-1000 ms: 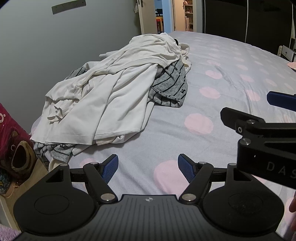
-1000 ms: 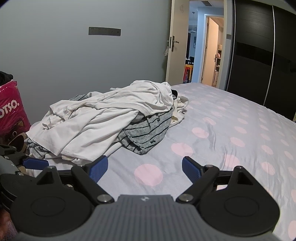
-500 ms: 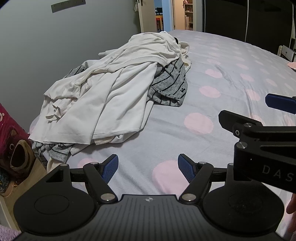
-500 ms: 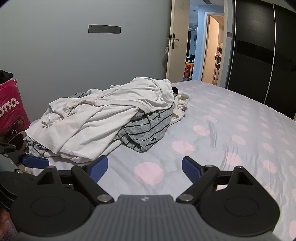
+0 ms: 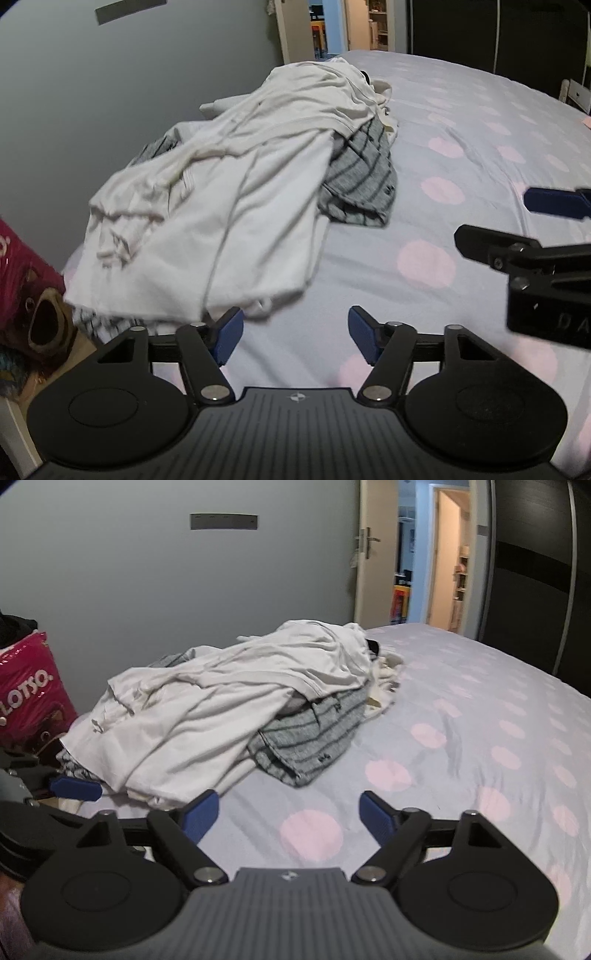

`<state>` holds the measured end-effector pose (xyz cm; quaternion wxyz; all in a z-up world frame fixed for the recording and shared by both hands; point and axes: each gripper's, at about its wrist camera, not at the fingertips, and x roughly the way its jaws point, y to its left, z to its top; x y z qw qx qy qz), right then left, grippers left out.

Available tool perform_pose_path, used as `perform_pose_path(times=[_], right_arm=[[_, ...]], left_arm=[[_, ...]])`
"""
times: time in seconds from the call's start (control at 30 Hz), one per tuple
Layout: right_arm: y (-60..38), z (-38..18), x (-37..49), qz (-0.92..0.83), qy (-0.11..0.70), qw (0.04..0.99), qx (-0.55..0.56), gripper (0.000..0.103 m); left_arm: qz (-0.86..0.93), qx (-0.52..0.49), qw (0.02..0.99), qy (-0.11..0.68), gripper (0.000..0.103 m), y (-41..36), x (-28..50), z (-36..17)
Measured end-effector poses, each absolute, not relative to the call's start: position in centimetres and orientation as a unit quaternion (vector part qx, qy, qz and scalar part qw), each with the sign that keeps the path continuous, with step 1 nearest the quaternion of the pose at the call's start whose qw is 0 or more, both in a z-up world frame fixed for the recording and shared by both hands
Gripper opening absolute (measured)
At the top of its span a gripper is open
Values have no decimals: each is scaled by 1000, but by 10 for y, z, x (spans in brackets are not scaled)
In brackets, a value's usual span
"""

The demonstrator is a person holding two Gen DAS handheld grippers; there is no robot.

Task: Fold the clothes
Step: 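Grasp the white T-shirt with the left gripper while the right gripper grasps it too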

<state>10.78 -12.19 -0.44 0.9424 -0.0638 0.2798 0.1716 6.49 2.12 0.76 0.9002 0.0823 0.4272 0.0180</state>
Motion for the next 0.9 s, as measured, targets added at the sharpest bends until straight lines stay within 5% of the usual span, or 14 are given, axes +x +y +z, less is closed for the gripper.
perform_pose_path(times=[0.47, 0.9], right_arm=[[-92, -35, 239, 202, 222, 927, -226, 54], [-56, -103, 319, 212, 145, 875, -411, 50]], left_arm=[[9, 291, 896, 335, 43, 75, 180, 1], [-21, 452, 854, 255, 30, 84, 221, -44]])
